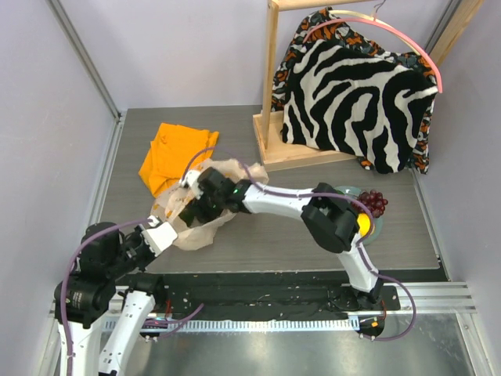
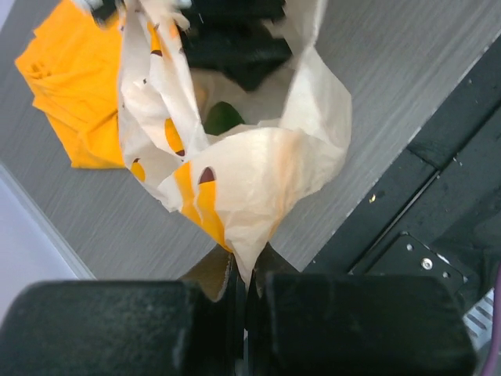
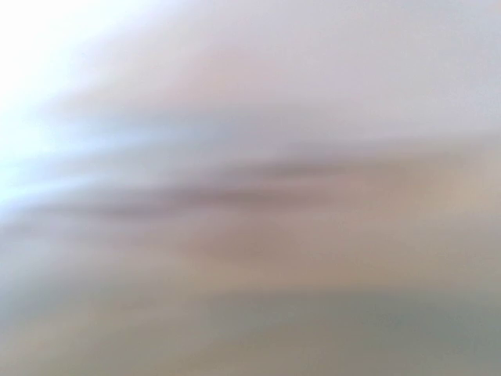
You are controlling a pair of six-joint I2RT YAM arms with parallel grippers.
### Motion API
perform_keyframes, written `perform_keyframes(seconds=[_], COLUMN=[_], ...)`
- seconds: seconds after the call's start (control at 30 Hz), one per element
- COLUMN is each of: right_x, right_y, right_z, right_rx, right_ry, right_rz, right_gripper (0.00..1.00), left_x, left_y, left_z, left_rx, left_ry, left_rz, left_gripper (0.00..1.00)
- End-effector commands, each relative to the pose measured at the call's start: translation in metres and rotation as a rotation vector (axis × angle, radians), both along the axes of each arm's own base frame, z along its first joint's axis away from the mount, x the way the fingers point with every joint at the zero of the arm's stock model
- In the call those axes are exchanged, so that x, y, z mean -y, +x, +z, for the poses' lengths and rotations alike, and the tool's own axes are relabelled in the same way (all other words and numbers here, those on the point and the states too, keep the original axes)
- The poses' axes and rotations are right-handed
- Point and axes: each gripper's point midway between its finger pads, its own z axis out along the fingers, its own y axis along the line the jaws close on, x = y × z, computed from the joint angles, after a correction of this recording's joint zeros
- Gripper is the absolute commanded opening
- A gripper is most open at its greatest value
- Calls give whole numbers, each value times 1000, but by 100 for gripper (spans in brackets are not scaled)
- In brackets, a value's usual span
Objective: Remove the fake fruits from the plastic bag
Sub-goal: Take out the fake fruit from the plastic bag.
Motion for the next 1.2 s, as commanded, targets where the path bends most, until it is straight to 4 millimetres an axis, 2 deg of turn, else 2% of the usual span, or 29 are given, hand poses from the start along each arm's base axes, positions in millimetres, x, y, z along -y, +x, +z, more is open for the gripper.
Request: perform_keyframes(seconds=[0.0, 0.07, 0.1, 0.13, 0.2, 0.23, 0.27, 0.3, 0.33, 0.37, 0.43, 0.47, 0.5, 0.63, 0.73, 0.83, 0.9, 1.03, 1.1, 1.17], right_x=[47, 64, 76, 82, 84, 87, 91, 89, 92, 98, 100, 107, 109, 113, 121, 126, 128, 129, 129, 127], right_y=[102, 121, 132, 134, 125, 118, 109, 98, 89, 79, 59, 44, 33, -37, -71, -93, -94, -79, -77, -80], right_z=[116, 129, 134, 146, 143, 151, 139, 142, 153, 150, 160, 180, 187, 244, 274, 275, 268, 232, 229, 238], right_rx=[239, 271, 284, 302, 286, 285, 252, 219, 215, 190, 147, 144, 126, 21, -65, -175, -171, -112, -108, -104], right_ry=[169, 179, 179, 192, 190, 205, 189, 216, 240, 234, 275, 302, 319, 466, 529, 527, 517, 421, 408, 421], right_rz=[-221, -250, -270, -273, -229, -213, -201, -183, -169, -159, -115, -88, -62, 187, 261, 303, 310, 301, 309, 330], right_gripper=[33, 27, 25, 22, 20, 20, 19, 18, 18, 17, 17, 17, 19, 24, 27, 33, 33, 30, 29, 30], left_x=[10, 17, 20, 27, 37, 41, 46, 48, 49, 49, 50, 50, 49, 51, 53, 60, 68, 78, 79, 80], left_y=[35, 49, 58, 61, 69, 70, 70, 72, 73, 74, 78, 83, 87, 101, 113, 130, 138, 166, 176, 182], left_z=[24, 29, 40, 44, 47, 46, 44, 39, 34, 30, 25, 27, 28, 23, 24, 33, 54, 110, 127, 138], left_rx=[104, 97, 125, 115, 74, 46, 22, -8, -21, -28, -21, 1, 13, 4, -6, -13, -9, 67, 90, 112], left_ry=[-59, -78, -93, -127, -158, -181, -198, -203, -203, -200, -203, -215, -220, -231, -246, -296, -386, -561, -597, -626], left_rz=[7, -10, -17, -36, -63, -74, -92, -95, -100, -98, -96, -85, -67, -47, -25, -5, 19, 70, 87, 101], left_gripper=[0, 0, 0, 0, 0, 0, 0, 0, 0, 0, 0, 0, 0, 0, 0, 0, 0, 0, 0, 0])
